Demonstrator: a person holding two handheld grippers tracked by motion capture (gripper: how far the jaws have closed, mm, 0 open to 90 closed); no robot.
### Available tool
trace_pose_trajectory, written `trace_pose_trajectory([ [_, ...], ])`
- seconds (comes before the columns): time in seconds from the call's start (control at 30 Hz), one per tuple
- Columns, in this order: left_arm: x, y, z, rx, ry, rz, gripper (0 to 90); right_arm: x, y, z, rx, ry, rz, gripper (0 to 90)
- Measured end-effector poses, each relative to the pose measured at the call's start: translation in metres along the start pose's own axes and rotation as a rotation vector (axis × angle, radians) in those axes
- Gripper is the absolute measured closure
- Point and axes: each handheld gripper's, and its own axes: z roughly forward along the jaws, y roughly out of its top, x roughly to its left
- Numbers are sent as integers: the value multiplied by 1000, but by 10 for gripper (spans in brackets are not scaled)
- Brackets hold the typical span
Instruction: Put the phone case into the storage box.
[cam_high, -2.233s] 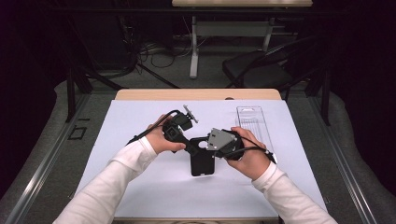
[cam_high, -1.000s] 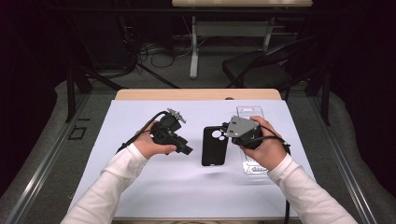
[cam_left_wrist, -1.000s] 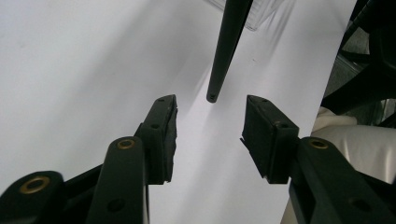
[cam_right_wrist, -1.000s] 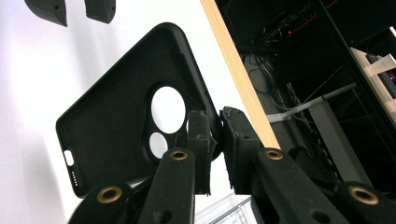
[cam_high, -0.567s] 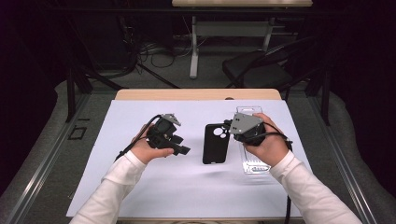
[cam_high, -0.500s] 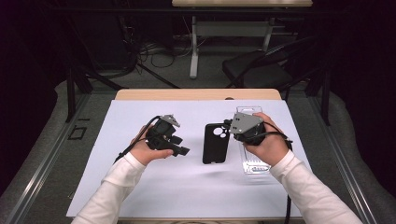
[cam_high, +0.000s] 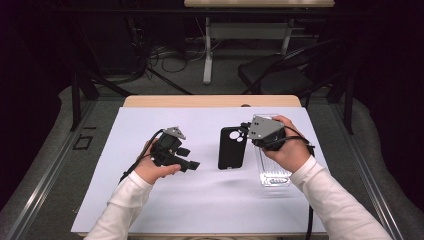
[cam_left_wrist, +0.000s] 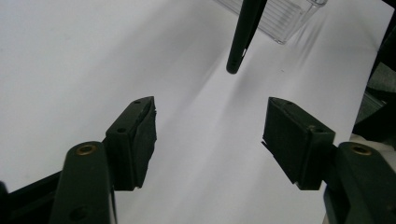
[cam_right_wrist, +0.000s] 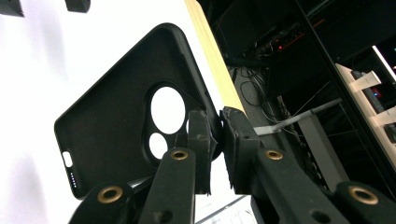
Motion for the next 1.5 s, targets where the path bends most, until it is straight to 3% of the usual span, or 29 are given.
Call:
trace_pose_trajectory([
  [0.2, 3, -1, -6, -26, 0, 3, 288, -10, -2, -4, 0, -21, -2, 819],
  [0.47, 8, -4, -10, -45, 10, -33, 249, -22, -5, -12, 12, -50, 1, 819],
  [0.67, 10, -7, -14, -57, 11, -14, 149, -31, -11, -19, 19, -77, 8, 820],
  [1.5, 13, -12, -20, -59, 37, 5, 139, -55, -40, -43, 76, -160, 8, 819],
])
